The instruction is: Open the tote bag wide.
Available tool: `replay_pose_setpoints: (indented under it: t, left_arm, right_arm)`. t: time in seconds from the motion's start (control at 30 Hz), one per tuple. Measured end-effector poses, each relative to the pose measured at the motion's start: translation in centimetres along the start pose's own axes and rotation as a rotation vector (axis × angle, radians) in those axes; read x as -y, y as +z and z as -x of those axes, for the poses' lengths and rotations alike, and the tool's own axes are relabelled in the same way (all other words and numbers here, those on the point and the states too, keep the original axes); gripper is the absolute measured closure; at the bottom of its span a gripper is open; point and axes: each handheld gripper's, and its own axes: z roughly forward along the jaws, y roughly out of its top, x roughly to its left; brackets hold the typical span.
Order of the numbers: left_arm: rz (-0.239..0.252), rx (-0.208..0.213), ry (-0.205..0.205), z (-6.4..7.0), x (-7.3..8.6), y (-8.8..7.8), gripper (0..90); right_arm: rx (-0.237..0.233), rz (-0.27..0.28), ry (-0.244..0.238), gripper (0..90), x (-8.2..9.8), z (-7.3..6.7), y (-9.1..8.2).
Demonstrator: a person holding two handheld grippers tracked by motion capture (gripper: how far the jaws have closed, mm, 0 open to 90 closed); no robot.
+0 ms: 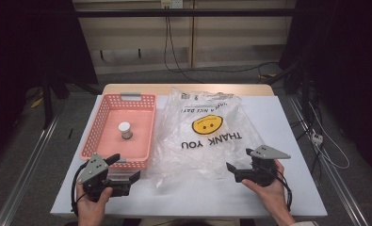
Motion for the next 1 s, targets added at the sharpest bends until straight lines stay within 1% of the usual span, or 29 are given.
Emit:
replay_pose_setpoints:
  t: [0.03, 0.1, 0.2, 0.3, 0.33, 0.37, 0.4, 0.43, 0.57, 0.67, 0.7, 0.73, 0.77, 0.9, 0.97, 1.0]
  left_arm:
    - [0.0, 0.0, 0.0, 0.0, 0.0, 0.0, 6.0]
    - [-0.002, 0.003, 0.004, 0.0, 0.0, 0.0, 5.6]
    - [0.001, -0.008, 0.007, -0.1, 0.0, 0.0, 4.5]
    - [0.002, -0.008, 0.006, 0.0, 0.0, 0.0, 4.5]
    - [0.001, -0.006, 0.005, 0.0, 0.0, 0.0, 4.5]
    - [0.001, -0.003, 0.006, 0.0, 0.0, -0.1, 4.5]
    - [0.001, -0.003, 0.006, 0.0, 0.0, -0.1, 4.5]
    - [0.004, -0.002, 0.006, 0.1, 0.0, -0.1, 4.5]
    - [-0.004, 0.002, 0.007, 0.0, 0.1, -0.1, 4.5]
    - [0.001, -0.004, 0.007, 0.0, 0.2, -0.4, 4.5]
    - [0.008, -0.002, 0.007, 0.1, 0.2, -0.5, 4.5]
    - [0.008, -0.002, 0.007, 0.1, 0.2, -0.5, 4.5]
    - [0.008, -0.004, 0.011, 0.0, 0.2, -0.5, 4.5]
    - [0.012, -0.005, 0.01, 0.1, 0.2, -0.6, 4.5]
    - [0.014, 0.001, 0.01, 0.2, 0.2, -0.6, 4.5]
    - [0.017, 0.003, 0.012, 0.2, 0.2, -0.6, 4.5]
  right_arm:
    - [-0.008, -0.006, 0.0, 9.0, -0.2, -0.2, 0.3]
    - [-0.022, -0.018, -0.014, 9.4, -0.4, -0.5, 0.8]
    - [-0.049, -0.046, -0.053, 12.0, -0.9, -1.0, 1.5]
    - [-0.074, -0.083, -0.08, 11.6, -1.4, -1.8, 2.6]
    - [-0.074, -0.083, -0.08, 11.6, -1.4, -1.8, 2.6]
    - [-0.083, -0.101, -0.104, 11.7, -1.7, -2.3, 3.3]
    - [-0.083, -0.101, -0.104, 11.7, -1.7, -2.3, 3.3]
    - [-0.092, -0.12, -0.119, 11.8, -1.9, -2.7, 4.1]
    - [-0.113, -0.164, -0.138, 10.2, -2.0, -2.9, 5.7]
    - [-0.099, -0.197, -0.172, 10.9, -1.8, -3.1, 6.8]
    - [-0.107, -0.211, -0.16, 11.0, -1.7, -3.0, 6.9]
    - [-0.107, -0.211, -0.16, 11.0, -1.7, -3.0, 6.9]
    - [-0.114, -0.234, -0.156, 13.1, -1.5, -3.0, 7.2]
    - [-0.101, -0.265, -0.177, 23.1, -1.0, -3.0, 7.5]
    - [-0.119, -0.265, -0.152, 30.1, -0.9, -2.9, 7.6]
    - [-0.119, -0.261, -0.15, 35.2, -0.9, -2.8, 7.6]
